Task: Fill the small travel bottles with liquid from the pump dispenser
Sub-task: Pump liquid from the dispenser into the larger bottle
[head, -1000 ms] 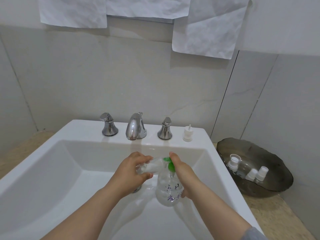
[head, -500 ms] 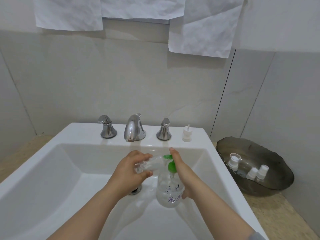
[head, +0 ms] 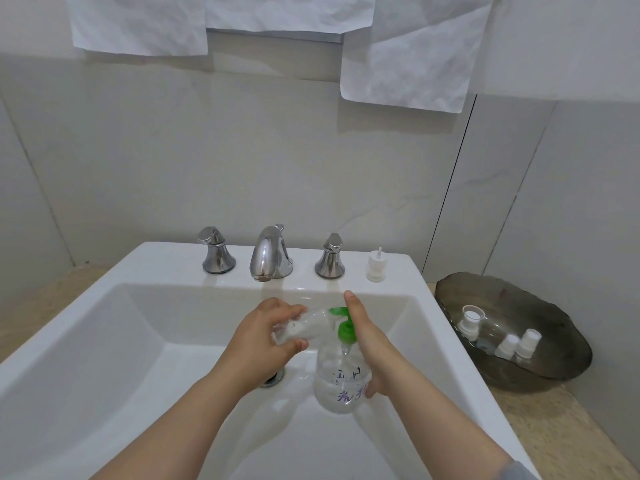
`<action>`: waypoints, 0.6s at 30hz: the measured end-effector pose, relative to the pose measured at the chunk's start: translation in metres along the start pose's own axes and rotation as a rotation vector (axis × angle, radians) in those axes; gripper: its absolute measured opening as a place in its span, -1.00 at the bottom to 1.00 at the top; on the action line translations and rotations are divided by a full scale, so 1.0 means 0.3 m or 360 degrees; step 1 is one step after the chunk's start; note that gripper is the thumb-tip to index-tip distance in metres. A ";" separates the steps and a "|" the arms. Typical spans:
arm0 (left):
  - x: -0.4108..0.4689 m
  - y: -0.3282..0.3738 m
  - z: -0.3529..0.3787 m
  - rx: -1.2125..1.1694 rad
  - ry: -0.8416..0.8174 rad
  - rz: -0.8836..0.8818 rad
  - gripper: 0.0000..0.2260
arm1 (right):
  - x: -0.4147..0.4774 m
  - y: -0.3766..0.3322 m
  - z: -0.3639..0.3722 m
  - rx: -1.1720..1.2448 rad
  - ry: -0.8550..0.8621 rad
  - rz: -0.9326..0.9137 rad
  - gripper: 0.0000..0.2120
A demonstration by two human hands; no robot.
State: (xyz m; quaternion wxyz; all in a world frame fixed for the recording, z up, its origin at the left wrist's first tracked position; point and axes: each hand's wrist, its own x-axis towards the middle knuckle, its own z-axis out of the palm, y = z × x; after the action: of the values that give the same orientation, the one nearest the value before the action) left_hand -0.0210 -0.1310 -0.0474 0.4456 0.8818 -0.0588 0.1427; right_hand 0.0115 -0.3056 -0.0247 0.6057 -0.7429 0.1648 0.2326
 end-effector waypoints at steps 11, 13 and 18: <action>-0.007 -0.014 0.007 0.0024 -0.0079 -0.0077 -0.60 | -0.008 -0.003 -0.005 -0.0034 0.0061 -0.0082 -0.55; -0.008 -0.013 0.006 0.0018 -0.0080 -0.0079 -0.61 | -0.012 -0.005 -0.003 -0.0045 0.0065 -0.0121 -0.59; -0.011 -0.011 0.009 0.0000 -0.0073 -0.0078 -0.61 | -0.012 0.002 0.002 -0.0111 0.0100 -0.0198 -0.60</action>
State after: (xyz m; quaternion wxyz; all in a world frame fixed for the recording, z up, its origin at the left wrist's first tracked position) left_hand -0.0228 -0.1313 -0.0525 0.4474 0.8861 -0.0474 0.1115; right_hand 0.0082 -0.3052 -0.0233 0.5872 -0.7793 0.1291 0.1767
